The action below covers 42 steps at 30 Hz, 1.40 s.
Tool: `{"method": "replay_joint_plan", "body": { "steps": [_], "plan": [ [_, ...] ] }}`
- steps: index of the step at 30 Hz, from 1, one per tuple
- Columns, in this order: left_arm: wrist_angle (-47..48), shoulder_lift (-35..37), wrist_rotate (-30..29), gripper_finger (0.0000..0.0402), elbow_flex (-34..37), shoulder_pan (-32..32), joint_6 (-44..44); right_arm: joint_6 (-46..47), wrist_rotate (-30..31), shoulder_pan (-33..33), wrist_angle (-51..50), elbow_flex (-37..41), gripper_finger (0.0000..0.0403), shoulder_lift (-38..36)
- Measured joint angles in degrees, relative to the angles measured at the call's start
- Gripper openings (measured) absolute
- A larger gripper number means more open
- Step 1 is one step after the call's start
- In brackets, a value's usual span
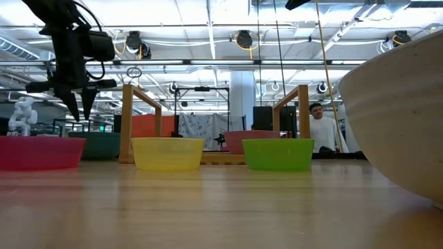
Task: Place and stack bowls onto a shelf
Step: Stack the dark green bowl into the pink bowl on the shelf
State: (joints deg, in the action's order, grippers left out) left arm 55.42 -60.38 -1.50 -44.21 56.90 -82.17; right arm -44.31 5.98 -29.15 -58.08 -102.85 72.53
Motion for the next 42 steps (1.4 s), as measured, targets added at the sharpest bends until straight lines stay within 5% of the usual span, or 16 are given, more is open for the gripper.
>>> {"method": "replay_joint_plan", "body": {
  "steps": [20, 31, 42],
  "plan": [
    [-7.13, -8.79, 6.19, 0.0093, 0.07, 2.83, 2.13, -0.07, 0.00, -0.02, 0.68, 0.00, 0.0139, 0.00],
    [-5.56, -2.13, 6.01, 0.0093, 0.07, 1.91, 2.47, -0.11, 0.00, -0.02, 0.85, 0.00, 0.0139, 0.02],
    [6.97, 3.08, 3.51, 0.0093, 0.04, 1.76, 0.79, -0.13, 0.00, -0.02, 0.85, 0.00, 0.0139, 0.02]
  ]
}}
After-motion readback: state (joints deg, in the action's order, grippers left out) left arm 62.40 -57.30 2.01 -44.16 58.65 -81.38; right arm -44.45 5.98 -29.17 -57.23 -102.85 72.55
